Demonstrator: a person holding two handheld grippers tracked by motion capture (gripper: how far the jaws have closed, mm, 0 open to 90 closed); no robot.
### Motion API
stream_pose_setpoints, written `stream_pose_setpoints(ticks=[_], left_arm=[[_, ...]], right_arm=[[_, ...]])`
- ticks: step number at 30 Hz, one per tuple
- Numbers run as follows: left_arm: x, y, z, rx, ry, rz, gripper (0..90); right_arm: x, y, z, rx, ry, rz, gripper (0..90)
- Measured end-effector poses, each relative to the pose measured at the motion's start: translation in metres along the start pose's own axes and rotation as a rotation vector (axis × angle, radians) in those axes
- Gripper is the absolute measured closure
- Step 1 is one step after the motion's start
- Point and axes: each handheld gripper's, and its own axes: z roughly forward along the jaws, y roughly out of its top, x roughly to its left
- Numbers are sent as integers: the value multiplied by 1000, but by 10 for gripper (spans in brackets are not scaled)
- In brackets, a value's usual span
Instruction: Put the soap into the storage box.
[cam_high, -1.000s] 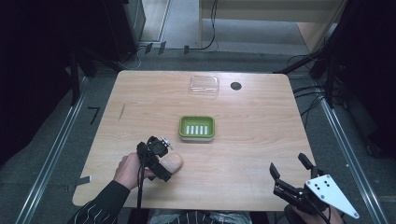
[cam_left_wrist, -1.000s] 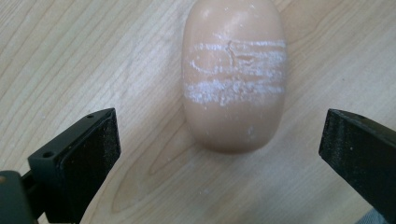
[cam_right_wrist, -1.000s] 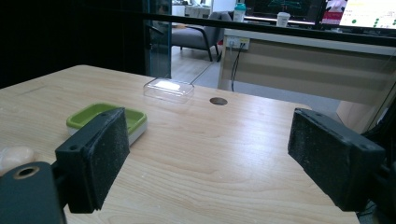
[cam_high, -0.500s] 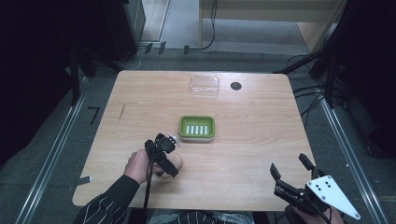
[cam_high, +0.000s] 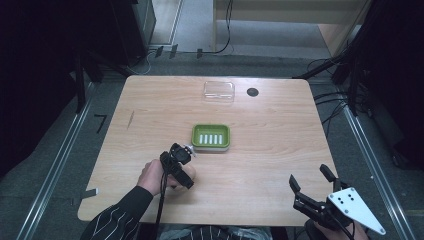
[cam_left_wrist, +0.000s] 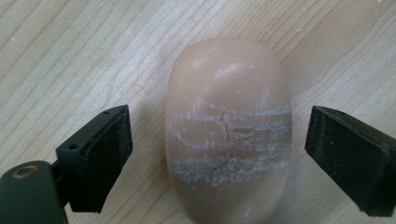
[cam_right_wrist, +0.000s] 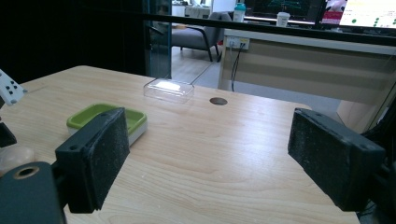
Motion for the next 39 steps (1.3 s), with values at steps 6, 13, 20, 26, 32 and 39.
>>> stream_pose_setpoints(ticks=[6,13,20,26,32,39], left_arm=[[-1,-1,2,13,4,0,178],[-1,-1,3,23,11,6,266],[-3,-1,2,13,21,14,333],[-3,-3,2,7,21,31,337],[-3,-3,2,11,15,56,337],[-2,-5,-3,3,7,85,337]], right_arm=[[-1,0,-2,-5,-2,2,132],[-1,0,-2,-5,-3,2,132],[-1,0,-1,-4,-2,1,132],[-1,0,-3,-10,-2,2,132],[-1,0,-2,-6,-3,-1,132],[0,0,-2,-5,-3,-3,132]])
